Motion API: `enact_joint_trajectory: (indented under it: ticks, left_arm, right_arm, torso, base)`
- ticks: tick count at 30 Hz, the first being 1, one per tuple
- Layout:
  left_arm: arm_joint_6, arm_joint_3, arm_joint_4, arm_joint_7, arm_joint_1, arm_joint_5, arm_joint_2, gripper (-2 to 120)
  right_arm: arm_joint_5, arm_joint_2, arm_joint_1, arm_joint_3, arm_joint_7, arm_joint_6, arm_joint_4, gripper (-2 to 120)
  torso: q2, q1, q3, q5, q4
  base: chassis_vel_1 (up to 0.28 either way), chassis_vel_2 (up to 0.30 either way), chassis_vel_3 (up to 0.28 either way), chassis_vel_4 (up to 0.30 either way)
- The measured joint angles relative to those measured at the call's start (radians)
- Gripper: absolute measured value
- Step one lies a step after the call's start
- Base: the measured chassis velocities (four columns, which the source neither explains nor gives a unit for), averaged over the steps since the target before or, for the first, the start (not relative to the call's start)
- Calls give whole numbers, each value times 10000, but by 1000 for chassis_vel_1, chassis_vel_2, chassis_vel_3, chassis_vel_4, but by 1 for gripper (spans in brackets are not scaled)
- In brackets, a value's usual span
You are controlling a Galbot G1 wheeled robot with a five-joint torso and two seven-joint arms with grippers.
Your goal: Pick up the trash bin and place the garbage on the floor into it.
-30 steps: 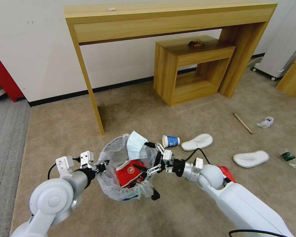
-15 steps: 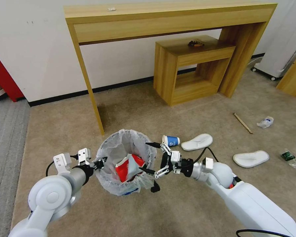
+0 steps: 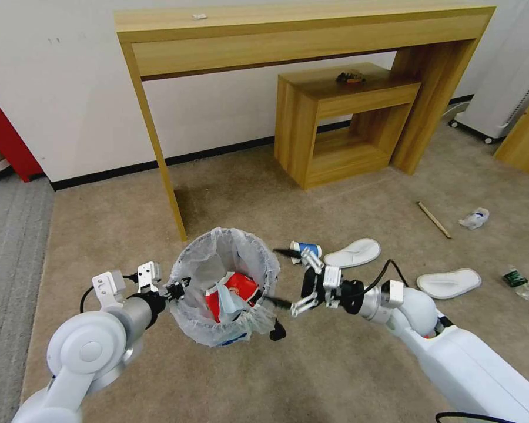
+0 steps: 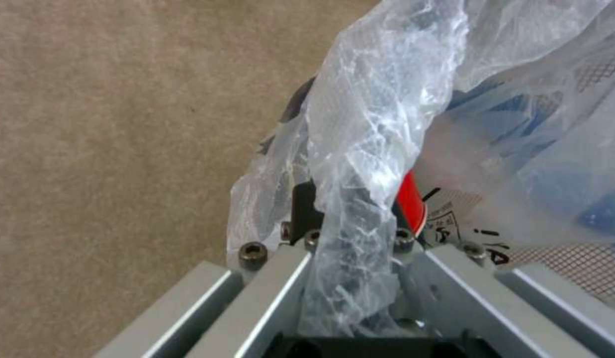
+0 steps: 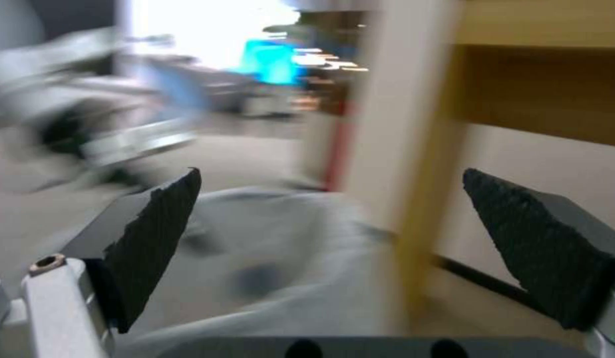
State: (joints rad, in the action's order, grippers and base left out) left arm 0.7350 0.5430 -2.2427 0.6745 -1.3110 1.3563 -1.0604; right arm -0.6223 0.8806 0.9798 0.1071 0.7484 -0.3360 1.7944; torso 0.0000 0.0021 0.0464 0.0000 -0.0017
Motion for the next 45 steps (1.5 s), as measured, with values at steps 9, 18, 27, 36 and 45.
enact_joint_trajectory:
  ticks: [9,18,27,36,45]
  left_arm:
    - [1,309,-139,818,-197,379,30,0]
    - [3,656,-327,1582,-405,416,-93,0]
    - [-18,850,-223,1090,-706,-29,119,0]
    - [-162,792,-101,893,-736,-120,116,0]
    - [-189,766,-36,877,-672,-185,102,0]
  right_arm:
    - [-314,263,418,1541,-6291,1100,735,100]
    - [313,641,1266,3478,-8239,1219,714,100]
    - [471,778,2036,4656,-7835,1002,783,100]
    - [687,854,2335,4684,-7534,800,810,100]
    - [717,848,2288,4599,-7427,670,652,100]
  torso:
    - [0,0,0,-2,0]
    - [0,0,0,-1,-1]
    - [0,0,0,0,0]
    - [0,0,0,0,1]
    - [0,0,0,0,1]
  base:
    - [0,0,0,0]
    - [0,0,0,0]
    - [0,0,0,0]
    - [0,0,0,0]
    - [-20,-21,-27,-17]
